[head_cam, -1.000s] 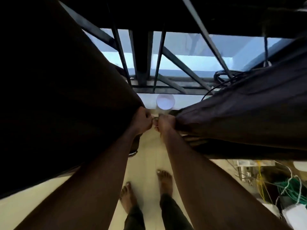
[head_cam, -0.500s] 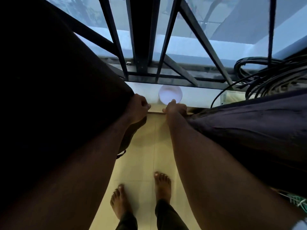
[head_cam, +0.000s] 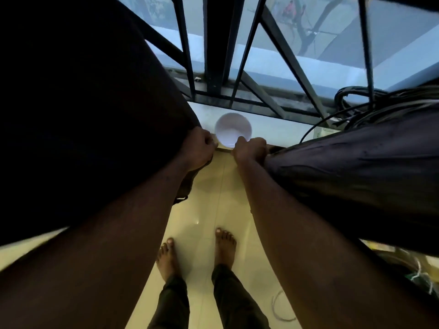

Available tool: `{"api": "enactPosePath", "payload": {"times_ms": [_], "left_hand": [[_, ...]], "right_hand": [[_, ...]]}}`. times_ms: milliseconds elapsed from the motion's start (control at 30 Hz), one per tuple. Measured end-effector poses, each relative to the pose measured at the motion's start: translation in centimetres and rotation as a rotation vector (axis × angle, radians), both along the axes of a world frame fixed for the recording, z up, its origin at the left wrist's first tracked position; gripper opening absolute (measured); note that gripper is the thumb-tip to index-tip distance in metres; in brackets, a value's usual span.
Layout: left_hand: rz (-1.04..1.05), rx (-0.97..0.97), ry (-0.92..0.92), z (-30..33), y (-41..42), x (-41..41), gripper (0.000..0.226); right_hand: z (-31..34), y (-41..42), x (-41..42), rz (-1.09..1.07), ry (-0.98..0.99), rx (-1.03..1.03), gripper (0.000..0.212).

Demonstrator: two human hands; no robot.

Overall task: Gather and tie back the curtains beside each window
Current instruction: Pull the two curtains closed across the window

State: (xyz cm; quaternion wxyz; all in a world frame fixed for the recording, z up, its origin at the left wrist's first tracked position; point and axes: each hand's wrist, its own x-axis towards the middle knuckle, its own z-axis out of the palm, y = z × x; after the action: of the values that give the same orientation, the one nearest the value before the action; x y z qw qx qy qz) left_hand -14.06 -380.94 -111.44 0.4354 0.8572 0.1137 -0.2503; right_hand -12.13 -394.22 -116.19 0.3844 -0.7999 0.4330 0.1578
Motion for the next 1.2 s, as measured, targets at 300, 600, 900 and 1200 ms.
{"api": "enactPosePath", "payload": {"times_ms": [300, 600, 900, 1200], "left_hand": [[0.137, -0.051, 0.039, 12.6, 2.0, -11.6, 0.027], [0.061, 0.142, -0.141, 25.3, 10.1, -20.8, 0.034], [0.223, 0.291, -0.292, 36.4, 24.9, -33.3, 0.029], [0.474, 0.371, -0.369, 43.0, 40.3, -41.5, 0.036]], "right_hand": [[11.1, 1.0, -6.8, 0.273, -0.241, -0.051, 0.05], [28.4, 5.6, -18.3, 0.396, -0.427, -0.119, 0.032], [37.8, 17.7, -30.1, 0.499, -0.453, 0.027, 0.022], [44.3, 34.4, -33.1, 0.705, -0.478, 0.137, 0.017]]}}
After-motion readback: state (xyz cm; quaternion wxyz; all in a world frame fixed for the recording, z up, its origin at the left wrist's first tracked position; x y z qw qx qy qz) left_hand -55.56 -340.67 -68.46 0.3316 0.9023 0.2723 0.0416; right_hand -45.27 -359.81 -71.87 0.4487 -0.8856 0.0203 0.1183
